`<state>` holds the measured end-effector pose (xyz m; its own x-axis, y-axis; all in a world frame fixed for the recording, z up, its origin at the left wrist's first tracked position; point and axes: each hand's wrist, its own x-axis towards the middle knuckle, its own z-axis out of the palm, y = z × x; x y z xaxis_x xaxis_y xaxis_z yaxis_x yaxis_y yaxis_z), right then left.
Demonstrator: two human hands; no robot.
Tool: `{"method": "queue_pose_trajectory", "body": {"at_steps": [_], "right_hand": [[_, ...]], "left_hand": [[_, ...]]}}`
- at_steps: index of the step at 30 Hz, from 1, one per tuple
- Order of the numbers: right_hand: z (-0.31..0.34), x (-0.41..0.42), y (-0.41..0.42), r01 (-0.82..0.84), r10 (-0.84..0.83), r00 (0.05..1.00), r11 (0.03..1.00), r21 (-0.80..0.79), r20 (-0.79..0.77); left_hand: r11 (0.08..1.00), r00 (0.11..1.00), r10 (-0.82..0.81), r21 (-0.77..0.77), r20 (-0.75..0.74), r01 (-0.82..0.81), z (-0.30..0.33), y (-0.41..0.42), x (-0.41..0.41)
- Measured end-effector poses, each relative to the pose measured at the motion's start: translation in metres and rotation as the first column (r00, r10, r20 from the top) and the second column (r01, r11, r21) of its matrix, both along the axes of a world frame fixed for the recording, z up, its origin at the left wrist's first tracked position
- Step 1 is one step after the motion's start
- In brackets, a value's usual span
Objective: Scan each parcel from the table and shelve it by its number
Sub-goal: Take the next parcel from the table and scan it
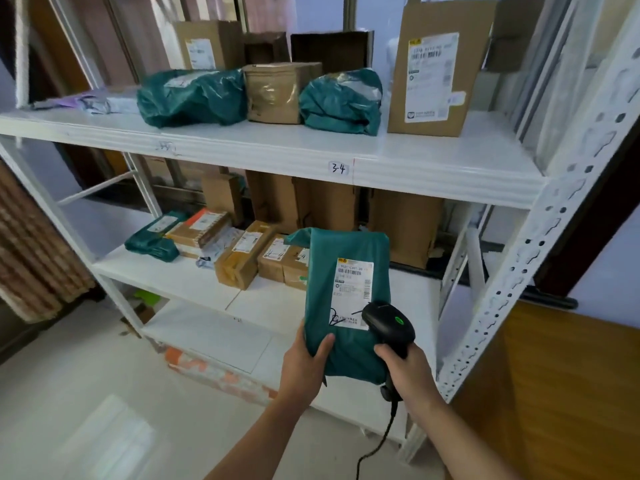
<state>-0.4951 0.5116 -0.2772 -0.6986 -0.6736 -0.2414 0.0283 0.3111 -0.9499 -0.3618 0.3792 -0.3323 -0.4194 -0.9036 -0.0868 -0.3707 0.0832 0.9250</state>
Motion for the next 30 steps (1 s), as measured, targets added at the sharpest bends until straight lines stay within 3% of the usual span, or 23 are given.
{"method": "queue_pose_trajectory", "body": {"at_steps": [11, 19, 30], "right_hand": [[-0.054, -0.066, -0.060, 0.087, -0.091, 0.996, 0.986, 0.141, 0.021], [-0.098, -0.079, -0.104, 0.152, -0.172, 0.983, 0.962, 0.228, 0.070], [-0.125, -0.073, -0.159, 0.165, -0.192, 0.978, 0.947, 0.275, 0.077]], "left_hand": [[0.991, 0.996, -0.067, 0.121, 0.065, 0.058, -0.047, -0.055, -0.072], [0.986, 0.979, -0.133, 0.121, 0.153, 0.115, -0.089, -0.095, -0.085], [0.977, 0.980, -0.162, 0.159, 0.113, 0.143, -0.130, -0.167, -0.092]]}}
